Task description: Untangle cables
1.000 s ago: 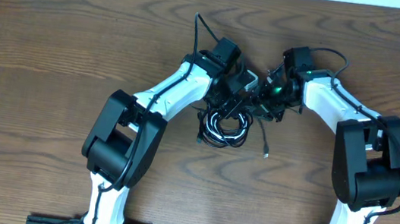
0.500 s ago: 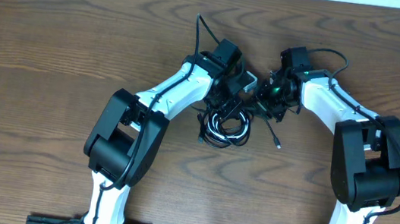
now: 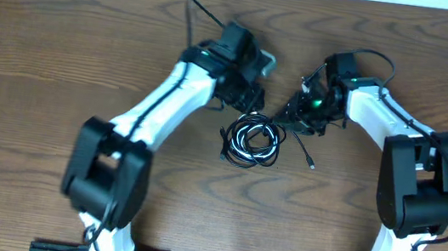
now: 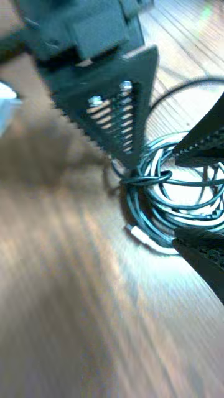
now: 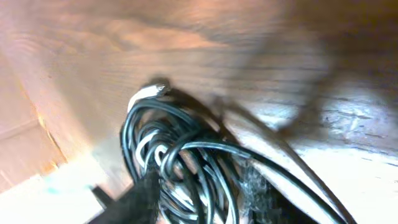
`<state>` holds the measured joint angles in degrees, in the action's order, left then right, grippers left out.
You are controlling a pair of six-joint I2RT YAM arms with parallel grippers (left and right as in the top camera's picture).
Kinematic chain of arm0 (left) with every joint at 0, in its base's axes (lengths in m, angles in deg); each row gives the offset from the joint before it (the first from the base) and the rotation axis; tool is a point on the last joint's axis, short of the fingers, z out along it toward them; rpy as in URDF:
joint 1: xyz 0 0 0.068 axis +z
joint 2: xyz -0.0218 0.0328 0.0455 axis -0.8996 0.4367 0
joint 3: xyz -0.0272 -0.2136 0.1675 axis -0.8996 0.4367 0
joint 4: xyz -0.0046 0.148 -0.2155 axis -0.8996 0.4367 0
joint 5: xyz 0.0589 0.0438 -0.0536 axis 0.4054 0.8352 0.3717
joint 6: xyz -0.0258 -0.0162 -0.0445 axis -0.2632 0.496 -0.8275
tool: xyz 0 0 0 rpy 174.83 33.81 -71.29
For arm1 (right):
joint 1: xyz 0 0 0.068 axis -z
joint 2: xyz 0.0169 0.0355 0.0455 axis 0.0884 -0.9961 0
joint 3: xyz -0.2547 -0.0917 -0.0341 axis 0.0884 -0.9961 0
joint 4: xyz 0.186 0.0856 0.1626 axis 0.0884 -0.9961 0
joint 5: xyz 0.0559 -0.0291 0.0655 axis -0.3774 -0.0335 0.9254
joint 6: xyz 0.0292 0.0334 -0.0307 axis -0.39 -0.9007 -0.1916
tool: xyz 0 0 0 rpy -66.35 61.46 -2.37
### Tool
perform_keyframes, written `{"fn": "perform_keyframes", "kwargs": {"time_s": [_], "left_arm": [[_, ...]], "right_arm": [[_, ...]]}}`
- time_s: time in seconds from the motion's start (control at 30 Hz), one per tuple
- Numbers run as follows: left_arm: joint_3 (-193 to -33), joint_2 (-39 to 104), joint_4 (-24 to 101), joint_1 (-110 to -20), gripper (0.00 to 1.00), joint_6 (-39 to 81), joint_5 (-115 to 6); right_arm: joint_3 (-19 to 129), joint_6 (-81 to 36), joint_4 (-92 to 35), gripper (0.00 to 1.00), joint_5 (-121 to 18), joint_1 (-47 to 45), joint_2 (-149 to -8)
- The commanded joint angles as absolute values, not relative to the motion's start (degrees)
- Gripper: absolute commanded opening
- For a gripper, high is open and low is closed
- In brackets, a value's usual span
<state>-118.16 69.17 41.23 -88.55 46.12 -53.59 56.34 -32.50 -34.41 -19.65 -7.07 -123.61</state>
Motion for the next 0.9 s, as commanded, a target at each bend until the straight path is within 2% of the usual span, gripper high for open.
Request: {"fn": "perform_keyframes", "kwargs": {"time_s": [0.0, 0.27, 0.43, 0.6, 0.67, 0.73, 0.87], "left_arm": [[-119.3, 67.9, 41.3, -85.8, 0.38, 40.5, -53.0], [-119.1, 68.1, 43.7, -80.0, 0.38, 33.0, -49.8], [-118.6, 68.1, 45.9, -78.6, 0.38, 33.1, -49.8], [-117.9, 68.1, 46.4, -78.6, 0.38, 33.1, -49.8], [-117.9, 68.1, 46.4, -78.6, 0.39, 33.1, -49.8], [-117.9, 68.1, 46.4, -78.6, 0.39, 33.1, -49.8], [-117.9, 68.1, 46.4, -78.6, 0.39, 33.1, -49.8]], "right_arm": [[57.1, -25.4, -35.1, 0.51, -16.8, -7.2, -119.6], [57.1, -20.5, -40.1, 0.52, -19.1, -13.2, -118.3], [57.1, -19.8, -49.6, 0.52, -36.4, -20.3, -118.3], [56.9, -24.5, -54.6, 0.61, -54.9, -27.1, -118.5], [56.7, -25.9, -54.1, 0.57, -59.5, -29.0, -118.8], [56.6, -26.3, -53.1, 0.48, -62.4, -30.4, -119.4], [56.6, -26.3, -50.9, 0.42, -63.2, -31.8, -121.5]]}}
